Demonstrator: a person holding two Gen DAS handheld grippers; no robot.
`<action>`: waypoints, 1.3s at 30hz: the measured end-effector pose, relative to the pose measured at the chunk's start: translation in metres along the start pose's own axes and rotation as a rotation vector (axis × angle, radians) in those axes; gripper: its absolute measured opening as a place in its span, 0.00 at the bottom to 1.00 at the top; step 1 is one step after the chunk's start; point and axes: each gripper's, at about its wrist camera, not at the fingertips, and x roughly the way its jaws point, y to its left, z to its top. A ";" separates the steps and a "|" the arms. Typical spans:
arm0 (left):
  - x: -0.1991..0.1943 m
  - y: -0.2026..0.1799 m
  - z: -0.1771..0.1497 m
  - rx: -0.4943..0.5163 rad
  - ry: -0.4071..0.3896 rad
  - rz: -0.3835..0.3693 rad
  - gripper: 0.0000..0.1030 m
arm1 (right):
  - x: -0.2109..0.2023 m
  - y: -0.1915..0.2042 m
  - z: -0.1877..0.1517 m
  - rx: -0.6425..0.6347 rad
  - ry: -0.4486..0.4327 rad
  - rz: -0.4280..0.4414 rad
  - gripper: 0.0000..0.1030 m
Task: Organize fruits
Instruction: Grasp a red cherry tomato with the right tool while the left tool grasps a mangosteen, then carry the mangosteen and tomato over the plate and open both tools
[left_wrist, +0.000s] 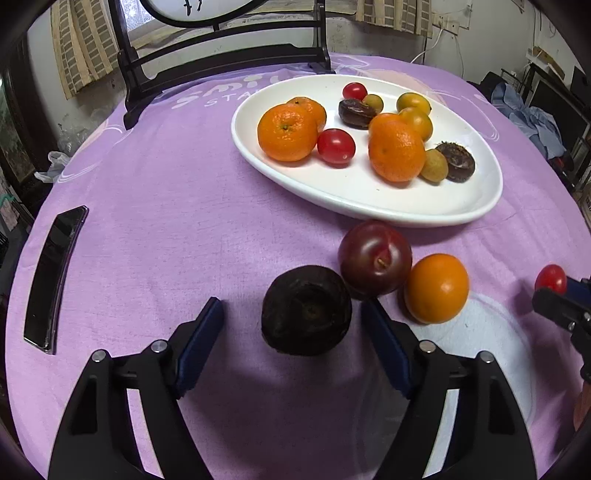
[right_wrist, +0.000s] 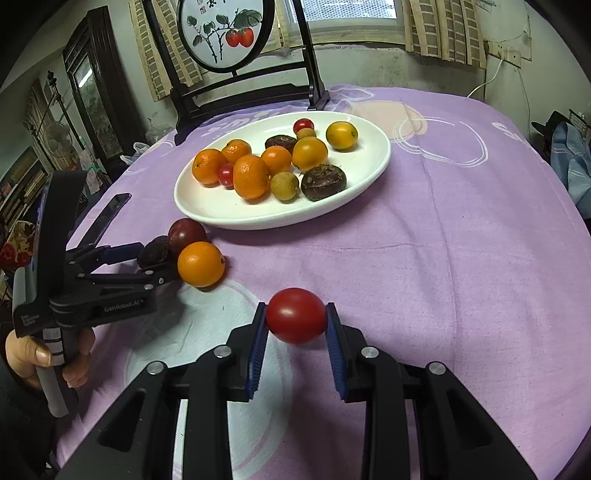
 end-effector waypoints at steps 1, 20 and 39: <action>0.001 0.001 0.000 -0.005 -0.001 -0.009 0.75 | 0.000 0.000 0.000 0.000 0.001 0.001 0.31; -0.043 -0.006 -0.015 0.052 -0.028 -0.097 0.41 | -0.008 0.002 -0.003 -0.006 -0.009 0.021 0.30; -0.098 -0.040 0.071 0.125 -0.199 -0.114 0.42 | -0.040 0.020 0.081 -0.095 -0.174 0.058 0.30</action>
